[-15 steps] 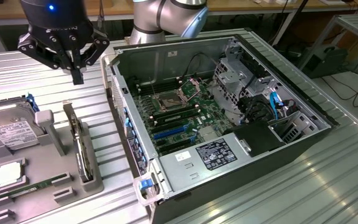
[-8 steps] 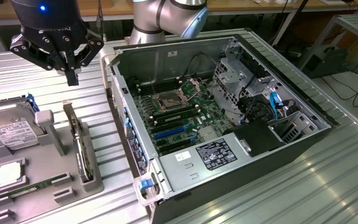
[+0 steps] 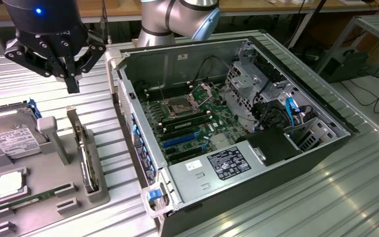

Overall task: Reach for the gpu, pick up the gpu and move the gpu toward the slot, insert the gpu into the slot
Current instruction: 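Reach for the gpu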

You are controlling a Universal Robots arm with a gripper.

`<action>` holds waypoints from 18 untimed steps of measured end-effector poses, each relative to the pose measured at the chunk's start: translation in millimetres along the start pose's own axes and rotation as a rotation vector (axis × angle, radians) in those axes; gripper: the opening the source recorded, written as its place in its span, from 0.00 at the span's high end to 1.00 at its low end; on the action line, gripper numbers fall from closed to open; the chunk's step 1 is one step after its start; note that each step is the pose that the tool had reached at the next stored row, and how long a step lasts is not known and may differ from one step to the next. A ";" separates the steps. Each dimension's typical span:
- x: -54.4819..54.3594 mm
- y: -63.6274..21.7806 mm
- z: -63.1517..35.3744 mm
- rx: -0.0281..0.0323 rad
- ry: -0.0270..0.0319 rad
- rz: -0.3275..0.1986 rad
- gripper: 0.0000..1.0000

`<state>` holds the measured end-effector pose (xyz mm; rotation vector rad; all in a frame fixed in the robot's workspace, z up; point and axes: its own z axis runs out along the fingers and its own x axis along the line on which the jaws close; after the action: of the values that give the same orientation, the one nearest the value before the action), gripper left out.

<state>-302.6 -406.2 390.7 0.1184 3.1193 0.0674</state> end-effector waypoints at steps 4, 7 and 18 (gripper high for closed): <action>4.2 -3.3 -0.2 0.0001 0.0003 0.000 0.89; 7.2 -5.2 -0.3 0.0000 0.0004 -0.004 0.89; 15.4 -18.9 -0.6 -0.0011 0.0032 -0.067 0.89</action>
<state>-319.4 -423.8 390.2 0.0137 3.1232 0.0684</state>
